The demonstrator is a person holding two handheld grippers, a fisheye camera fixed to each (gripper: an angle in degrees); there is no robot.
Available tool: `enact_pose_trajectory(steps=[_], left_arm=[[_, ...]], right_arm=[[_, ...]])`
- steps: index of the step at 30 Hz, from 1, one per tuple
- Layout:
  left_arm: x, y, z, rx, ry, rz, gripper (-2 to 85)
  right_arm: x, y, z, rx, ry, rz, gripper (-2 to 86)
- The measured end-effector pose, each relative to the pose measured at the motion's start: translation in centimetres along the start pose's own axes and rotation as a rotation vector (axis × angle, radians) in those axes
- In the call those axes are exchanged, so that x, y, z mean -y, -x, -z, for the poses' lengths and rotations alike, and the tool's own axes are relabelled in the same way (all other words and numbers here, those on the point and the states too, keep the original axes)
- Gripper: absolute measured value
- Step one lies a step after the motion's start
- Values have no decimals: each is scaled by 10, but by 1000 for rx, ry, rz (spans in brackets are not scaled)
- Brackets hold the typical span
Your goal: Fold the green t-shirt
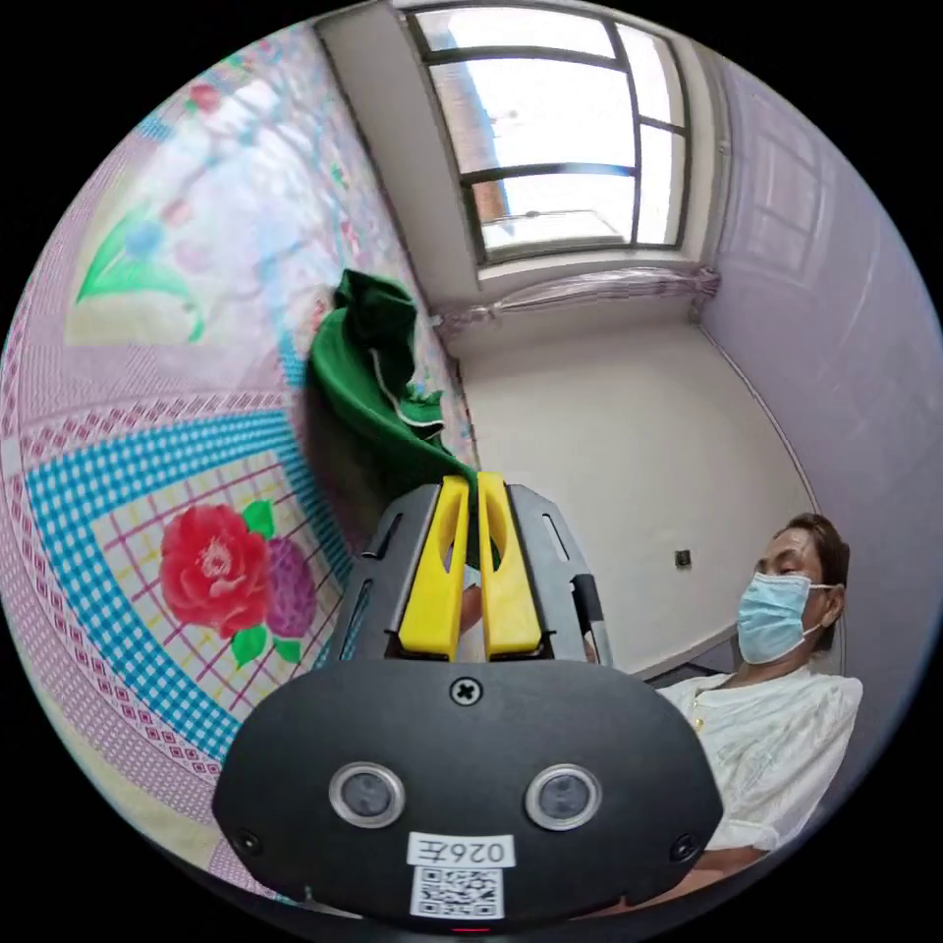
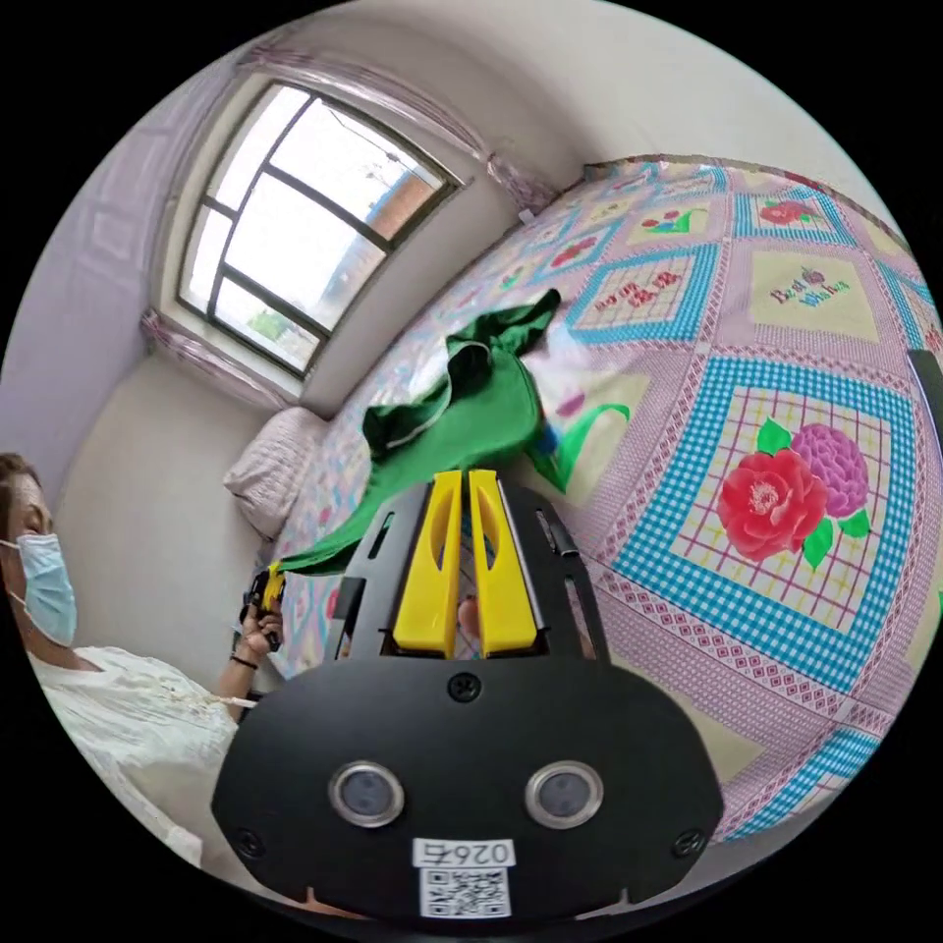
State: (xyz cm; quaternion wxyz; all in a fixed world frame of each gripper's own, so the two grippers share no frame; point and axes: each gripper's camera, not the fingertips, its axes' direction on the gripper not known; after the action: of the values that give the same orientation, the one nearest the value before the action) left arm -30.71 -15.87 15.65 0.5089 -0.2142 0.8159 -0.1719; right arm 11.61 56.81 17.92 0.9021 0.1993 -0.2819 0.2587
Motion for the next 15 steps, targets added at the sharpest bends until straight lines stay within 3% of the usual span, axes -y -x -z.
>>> enact_pose_trajectory(steps=[4,8,11,15], left_arm=[[25,-137,30,-132,-33,-411,-3],[13,-286,93,-213,-128,-802,-2],[-11,-369,141,-231,-195,-986,-2],[-31,-430,176,-193,-225,-1071,-2]], right_arm=[[16,97,111,129,-232,169,-16],[-26,242,259,68,-546,459,-16],[-68,323,352,63,-720,607,-16],[-102,402,427,-10,-847,743,-16]])
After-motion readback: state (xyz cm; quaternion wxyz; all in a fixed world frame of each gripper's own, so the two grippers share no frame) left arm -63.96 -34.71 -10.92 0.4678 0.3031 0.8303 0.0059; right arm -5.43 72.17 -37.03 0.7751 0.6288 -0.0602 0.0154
